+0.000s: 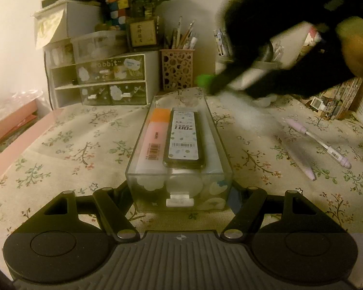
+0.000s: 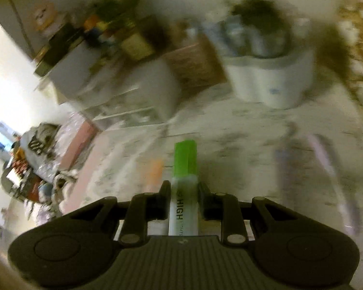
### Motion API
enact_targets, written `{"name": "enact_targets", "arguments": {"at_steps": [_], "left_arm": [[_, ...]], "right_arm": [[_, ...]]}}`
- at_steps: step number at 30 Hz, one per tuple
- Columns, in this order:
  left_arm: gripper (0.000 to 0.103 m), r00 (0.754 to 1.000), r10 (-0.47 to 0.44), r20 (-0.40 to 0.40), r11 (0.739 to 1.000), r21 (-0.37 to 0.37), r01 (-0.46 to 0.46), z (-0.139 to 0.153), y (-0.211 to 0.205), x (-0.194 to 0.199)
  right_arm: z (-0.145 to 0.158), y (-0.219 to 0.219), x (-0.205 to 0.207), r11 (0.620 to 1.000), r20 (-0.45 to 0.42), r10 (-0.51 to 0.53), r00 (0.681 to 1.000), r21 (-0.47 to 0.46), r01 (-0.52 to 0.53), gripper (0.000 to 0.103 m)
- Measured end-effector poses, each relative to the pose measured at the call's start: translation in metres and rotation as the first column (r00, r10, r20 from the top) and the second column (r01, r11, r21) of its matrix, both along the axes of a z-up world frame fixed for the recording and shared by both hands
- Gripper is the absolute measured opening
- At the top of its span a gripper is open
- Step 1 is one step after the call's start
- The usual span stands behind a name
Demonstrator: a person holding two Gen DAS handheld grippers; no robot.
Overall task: Organize stationery
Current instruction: 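Grasp the green highlighter with the right gripper and lift, then lower the green highlighter into the clear box and open the right gripper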
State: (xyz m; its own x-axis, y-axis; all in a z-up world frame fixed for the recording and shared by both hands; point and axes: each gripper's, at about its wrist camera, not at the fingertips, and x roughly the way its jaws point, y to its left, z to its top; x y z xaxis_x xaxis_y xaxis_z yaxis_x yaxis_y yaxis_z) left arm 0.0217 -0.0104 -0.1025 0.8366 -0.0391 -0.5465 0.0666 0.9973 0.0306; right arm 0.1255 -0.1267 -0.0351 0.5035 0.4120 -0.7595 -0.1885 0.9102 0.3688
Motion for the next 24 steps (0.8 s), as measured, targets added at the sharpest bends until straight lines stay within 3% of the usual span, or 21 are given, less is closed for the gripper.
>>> {"name": "enact_targets", "arguments": {"at_steps": [6, 13, 24], "left_arm": [[0.073, 1.0, -0.005, -0.001, 1.0, 0.0, 0.005, 0.0, 0.0, 0.001], [0.073, 1.0, -0.006, -0.002, 1.0, 0.001, 0.006, 0.0, 0.001, 0.001], [0.073, 1.0, -0.008, -0.002, 1.0, -0.001, 0.008, -0.001, 0.0, 0.0]], "right_arm": [[-0.012, 0.035, 0.021, 0.998, -0.074, 0.043, 0.996, -0.036, -0.045, 0.02], [-0.019, 0.046, 0.035, 0.996, -0.14, 0.056, 0.989, -0.068, -0.066, 0.021], [-0.019, 0.05, 0.03, 0.99, -0.137, 0.138, 0.981, -0.023, -0.143, 0.022]]}}
